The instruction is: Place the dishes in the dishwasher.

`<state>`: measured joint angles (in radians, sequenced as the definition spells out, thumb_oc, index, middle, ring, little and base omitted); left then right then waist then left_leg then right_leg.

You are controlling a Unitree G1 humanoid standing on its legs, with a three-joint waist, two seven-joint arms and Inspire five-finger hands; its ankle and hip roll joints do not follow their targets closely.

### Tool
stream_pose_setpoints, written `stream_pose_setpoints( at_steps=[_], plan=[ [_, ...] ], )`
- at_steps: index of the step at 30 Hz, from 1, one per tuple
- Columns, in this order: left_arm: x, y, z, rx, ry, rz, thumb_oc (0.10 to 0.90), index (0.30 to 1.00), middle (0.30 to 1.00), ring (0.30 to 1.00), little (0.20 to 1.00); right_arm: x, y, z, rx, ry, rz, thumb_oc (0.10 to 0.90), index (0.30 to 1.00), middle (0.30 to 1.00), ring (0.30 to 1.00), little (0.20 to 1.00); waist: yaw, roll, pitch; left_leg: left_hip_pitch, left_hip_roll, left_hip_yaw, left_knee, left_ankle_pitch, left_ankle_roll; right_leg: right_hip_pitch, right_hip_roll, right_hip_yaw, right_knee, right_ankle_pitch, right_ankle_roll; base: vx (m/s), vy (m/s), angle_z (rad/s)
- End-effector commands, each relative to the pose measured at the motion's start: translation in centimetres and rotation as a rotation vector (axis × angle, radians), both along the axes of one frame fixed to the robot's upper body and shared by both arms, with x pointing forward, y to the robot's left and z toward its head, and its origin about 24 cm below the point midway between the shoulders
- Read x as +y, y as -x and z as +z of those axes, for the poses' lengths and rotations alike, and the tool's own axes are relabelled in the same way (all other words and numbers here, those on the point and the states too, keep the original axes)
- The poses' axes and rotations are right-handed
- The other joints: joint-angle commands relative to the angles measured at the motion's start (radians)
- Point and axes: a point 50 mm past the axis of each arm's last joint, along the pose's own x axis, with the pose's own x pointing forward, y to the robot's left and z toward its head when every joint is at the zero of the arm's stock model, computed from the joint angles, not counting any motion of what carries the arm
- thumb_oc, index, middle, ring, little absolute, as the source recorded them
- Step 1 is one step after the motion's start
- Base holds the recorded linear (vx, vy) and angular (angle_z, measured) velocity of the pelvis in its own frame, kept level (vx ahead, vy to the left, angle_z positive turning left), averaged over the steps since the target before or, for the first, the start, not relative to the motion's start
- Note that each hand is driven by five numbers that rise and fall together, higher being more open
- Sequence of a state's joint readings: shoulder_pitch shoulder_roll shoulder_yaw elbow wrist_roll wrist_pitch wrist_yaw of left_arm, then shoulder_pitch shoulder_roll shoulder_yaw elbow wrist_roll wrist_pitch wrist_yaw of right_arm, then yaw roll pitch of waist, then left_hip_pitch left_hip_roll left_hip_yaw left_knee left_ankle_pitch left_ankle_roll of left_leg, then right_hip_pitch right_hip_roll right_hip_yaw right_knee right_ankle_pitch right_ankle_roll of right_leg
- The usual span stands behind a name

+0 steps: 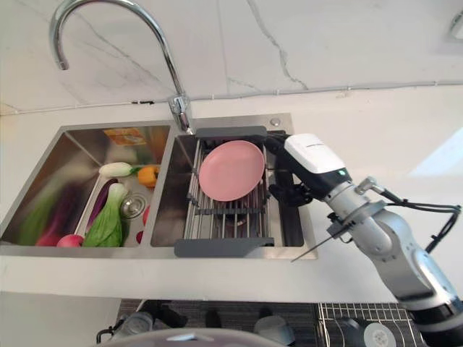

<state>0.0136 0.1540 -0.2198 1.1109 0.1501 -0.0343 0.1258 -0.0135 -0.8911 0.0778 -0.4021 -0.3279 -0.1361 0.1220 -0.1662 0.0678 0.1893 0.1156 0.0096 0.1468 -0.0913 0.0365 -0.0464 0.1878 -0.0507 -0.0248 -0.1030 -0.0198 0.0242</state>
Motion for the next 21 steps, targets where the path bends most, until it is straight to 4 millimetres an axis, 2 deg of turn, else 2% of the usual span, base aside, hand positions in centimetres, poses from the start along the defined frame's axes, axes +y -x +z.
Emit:
stream_pose_setpoints(
  at_steps=[1, 6, 11, 12, 13, 17, 21],
  plan=[
    [0.2, 0.1, -0.2, 0.026, -0.037, -0.033, 0.8, 0.9, 0.9, 0.9, 0.9, 1.3, -0.3, 4.5, -0.266, 0.008, 0.053, 0.8, 0.9, 0.9, 0.9, 0.9, 0.056, -0.03, -0.055, 0.067, 0.105, 0.054, 0.004, -0.031, -0.106, -0.059, -0.083, 0.014, 0.016, -0.008, 0.11, 0.0, -0.01, 0.09],
    [0.4, 0.7, -0.4, 0.044, -0.034, 0.005, 0.8, 0.9, 0.9, 0.9, 0.9, 2.3, -1.0, 3.6, -0.237, 0.019, 0.075, 0.8, 0.9, 0.9, 0.9, 0.9, 0.077, -0.031, -0.055, 0.059, 0.101, 0.041, 0.004, -0.02, -0.103, -0.056, -0.088, -0.001, 0.016, 0.0, 0.108, -0.03, -0.01, 0.14],
    [0.4, 0.8, -0.4, 0.046, -0.031, 0.012, 0.8, 0.9, 0.9, 0.9, 0.9, 2.4, -1.1, 3.3, -0.223, 0.014, 0.073, 0.8, 0.9, 0.9, 0.9, 0.9, 0.08, -0.031, -0.056, 0.064, 0.099, 0.039, 0.004, -0.031, -0.104, -0.05, -0.09, -0.004, 0.016, -0.011, 0.11, 0.02, 0.002, 0.04],
    [0.5, 1.0, -0.5, 0.053, -0.033, 0.018, 0.8, 0.9, 0.9, 0.9, 0.9, 2.5, -1.3, 2.9, -0.211, 0.023, 0.07, 0.8, 0.9, 0.9, 0.9, 0.9, 0.087, -0.032, -0.056, 0.063, 0.098, 0.037, 0.004, -0.031, -0.103, -0.048, -0.092, -0.008, 0.016, -0.012, 0.11, 0.0, 0.0, 0.0],
    [0.6, 1.5, -0.5, 0.065, -0.03, 0.042, 0.8, 0.9, 0.9, 0.9, 0.9, 2.7, -1.9, 1.4, -0.141, 0.04, 0.065, 0.8, 0.9, 0.9, 0.9, 0.9, 0.096, -0.034, -0.054, 0.059, 0.094, 0.028, 0.004, -0.03, -0.103, -0.043, -0.096, -0.021, 0.016, -0.013, 0.111, 0.0, 0.0, 0.0],
    [0.7, 1.6, -0.6, 0.068, -0.029, 0.056, 0.8, 0.9, 0.9, 0.9, 0.9, 2.5, -2.1, 0.9, -0.115, 0.059, 0.054, 0.8, 0.9, 0.9, 0.9, 0.9, 0.1, -0.034, -0.051, 0.051, 0.094, 0.025, 0.004, -0.018, -0.102, -0.046, -0.096, -0.028, 0.016, -0.003, 0.11, -0.02, -0.004, 0.12],
    [0.8, 1.8, -0.6, 0.076, -0.023, 0.068, 0.8, 0.9, 0.9, 0.9, 0.9, 2.1, -2.5, -0.4, -0.042, 0.111, 0.04, 0.8, 0.9, 0.9, 0.9, 0.9, 0.107, -0.035, -0.051, 0.047, 0.091, 0.018, 0.004, -0.017, -0.104, -0.041, -0.101, -0.04, 0.016, -0.004, 0.11, -0.01, -0.006, 0.1]
  ],
)
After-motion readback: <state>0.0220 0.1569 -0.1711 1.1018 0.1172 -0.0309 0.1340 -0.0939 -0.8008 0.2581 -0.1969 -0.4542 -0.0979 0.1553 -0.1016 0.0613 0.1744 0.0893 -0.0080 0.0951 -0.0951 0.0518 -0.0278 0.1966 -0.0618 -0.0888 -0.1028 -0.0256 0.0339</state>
